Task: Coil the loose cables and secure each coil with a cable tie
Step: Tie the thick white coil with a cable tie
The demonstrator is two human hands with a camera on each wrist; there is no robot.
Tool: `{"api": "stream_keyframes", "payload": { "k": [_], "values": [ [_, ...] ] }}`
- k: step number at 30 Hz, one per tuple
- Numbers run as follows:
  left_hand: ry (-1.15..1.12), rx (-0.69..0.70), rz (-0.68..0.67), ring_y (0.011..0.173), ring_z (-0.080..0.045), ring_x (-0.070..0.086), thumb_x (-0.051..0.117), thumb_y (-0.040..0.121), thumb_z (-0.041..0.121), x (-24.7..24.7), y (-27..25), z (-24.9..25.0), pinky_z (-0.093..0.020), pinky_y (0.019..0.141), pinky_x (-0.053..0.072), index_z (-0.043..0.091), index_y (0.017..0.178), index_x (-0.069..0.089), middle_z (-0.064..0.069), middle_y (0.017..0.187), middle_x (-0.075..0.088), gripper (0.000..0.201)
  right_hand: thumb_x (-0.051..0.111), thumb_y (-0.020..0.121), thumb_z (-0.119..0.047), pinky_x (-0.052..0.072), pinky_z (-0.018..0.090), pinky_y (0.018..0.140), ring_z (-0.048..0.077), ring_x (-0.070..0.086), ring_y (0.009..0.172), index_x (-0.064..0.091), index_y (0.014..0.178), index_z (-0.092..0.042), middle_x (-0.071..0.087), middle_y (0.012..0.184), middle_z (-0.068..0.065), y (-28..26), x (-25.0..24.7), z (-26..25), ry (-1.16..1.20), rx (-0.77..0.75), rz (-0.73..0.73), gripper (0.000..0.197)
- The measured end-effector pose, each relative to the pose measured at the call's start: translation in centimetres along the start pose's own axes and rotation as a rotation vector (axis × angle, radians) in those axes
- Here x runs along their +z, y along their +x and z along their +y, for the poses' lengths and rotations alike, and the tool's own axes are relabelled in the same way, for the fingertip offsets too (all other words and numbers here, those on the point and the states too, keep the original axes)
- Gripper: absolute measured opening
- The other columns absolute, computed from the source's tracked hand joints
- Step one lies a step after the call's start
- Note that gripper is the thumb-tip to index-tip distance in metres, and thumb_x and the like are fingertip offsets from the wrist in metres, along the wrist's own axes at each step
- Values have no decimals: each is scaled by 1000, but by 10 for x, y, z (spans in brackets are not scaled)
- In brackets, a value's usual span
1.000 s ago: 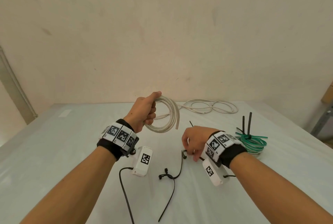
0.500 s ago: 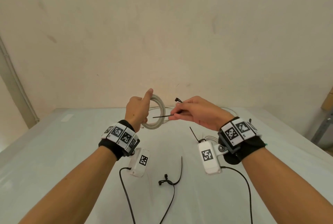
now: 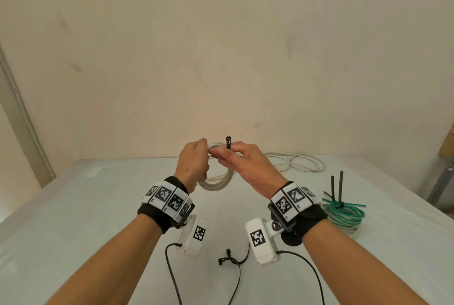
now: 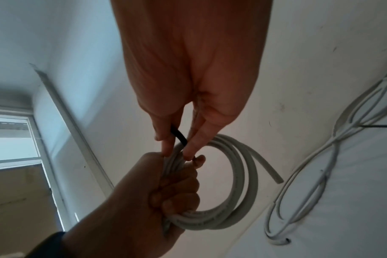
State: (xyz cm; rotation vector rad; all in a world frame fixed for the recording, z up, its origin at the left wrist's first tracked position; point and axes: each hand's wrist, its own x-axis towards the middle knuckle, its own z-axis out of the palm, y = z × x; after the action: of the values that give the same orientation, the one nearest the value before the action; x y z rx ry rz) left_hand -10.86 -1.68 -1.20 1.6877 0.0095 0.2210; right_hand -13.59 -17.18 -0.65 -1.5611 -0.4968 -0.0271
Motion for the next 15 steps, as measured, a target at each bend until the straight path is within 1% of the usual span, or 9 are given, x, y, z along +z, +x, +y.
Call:
{"api": "stream_keyframes", "payload": {
  "k": [2,4,5,7,8,10,11,13,15],
  "values": [
    [-5,36,-36,41,-13,32,39,104,28,-3,-2,0,-24,42,26,14,80,49,1,56,35,29,66,101,-23,57,30,99,15,71,114,79,114,-8,68,130,14,0,0,-3,-64,-12,9,23],
    [-21,74,-51,40,-14,35,43,102,26,-5,-4,-1,-23,44,25,14,84,59,3,52,40,27,63,103,-24,60,29,88,12,74,106,80,110,-11,70,125,9,0,0,-6,-169,-19,-2,22],
    [-13,108,-48,41,-15,36,45,102,25,-5,-3,-2,-23,44,26,15,87,62,3,52,42,25,61,104,-24,59,27,81,8,75,97,80,107,-12,74,116,3,0,0,-9,-228,-22,-3,22],
    [42,214,-37,45,-18,37,47,102,26,-5,-3,-4,-26,45,27,18,86,62,0,56,45,24,60,104,-24,56,25,70,2,71,70,79,100,-13,77,88,-8,0,-1,-13,-334,-24,40,22],
    [94,279,-24,48,-19,38,48,103,26,-4,-3,-5,-28,46,29,19,84,63,-4,59,48,25,61,104,-26,56,28,68,4,69,62,77,97,-13,76,78,-9,1,-1,-15,-368,-33,79,22],
    [197,377,4,52,-17,39,50,103,26,-1,-4,-6,-29,50,34,21,87,66,-12,65,56,24,66,101,-27,62,41,75,14,73,63,73,94,-9,76,78,0,2,-3,-14,-352,-51,170,20],
    [218,407,12,52,-14,38,51,103,26,0,-4,-6,-25,50,33,21,88,68,-10,65,58,23,68,100,-26,63,47,79,21,76,66,69,96,-7,76,81,5,3,-3,-15,-313,-55,212,20],
    [244,435,19,47,-8,36,51,103,24,3,-4,-6,-18,47,31,21,89,68,0,61,57,22,70,99,-27,63,51,81,28,77,68,65,100,-5,76,82,11,3,-3,-15,-232,-34,262,23],
    [304,438,27,46,-9,38,51,103,27,6,-3,-5,-20,49,32,25,89,67,9,54,55,22,69,99,-30,63,52,82,30,77,67,63,100,-7,75,79,12,2,-2,-18,-212,-9,266,23]
  ]
}}
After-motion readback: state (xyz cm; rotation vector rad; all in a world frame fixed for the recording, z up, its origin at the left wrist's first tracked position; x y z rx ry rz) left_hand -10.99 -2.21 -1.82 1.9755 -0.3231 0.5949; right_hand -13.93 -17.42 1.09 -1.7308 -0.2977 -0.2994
